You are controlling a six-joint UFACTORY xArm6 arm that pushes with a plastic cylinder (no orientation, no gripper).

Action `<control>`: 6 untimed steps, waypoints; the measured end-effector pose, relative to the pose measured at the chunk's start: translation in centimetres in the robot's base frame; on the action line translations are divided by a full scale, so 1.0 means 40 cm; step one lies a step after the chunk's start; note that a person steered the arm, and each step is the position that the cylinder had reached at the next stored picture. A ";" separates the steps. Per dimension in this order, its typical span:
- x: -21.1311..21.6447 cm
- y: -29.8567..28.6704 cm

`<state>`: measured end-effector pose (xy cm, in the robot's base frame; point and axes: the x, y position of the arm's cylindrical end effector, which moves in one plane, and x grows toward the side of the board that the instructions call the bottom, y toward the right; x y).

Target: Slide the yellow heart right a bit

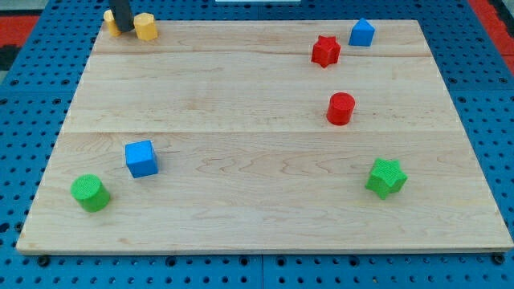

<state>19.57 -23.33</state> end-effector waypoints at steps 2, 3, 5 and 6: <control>0.005 0.029; 0.100 0.025; 0.087 -0.179; -0.003 -0.179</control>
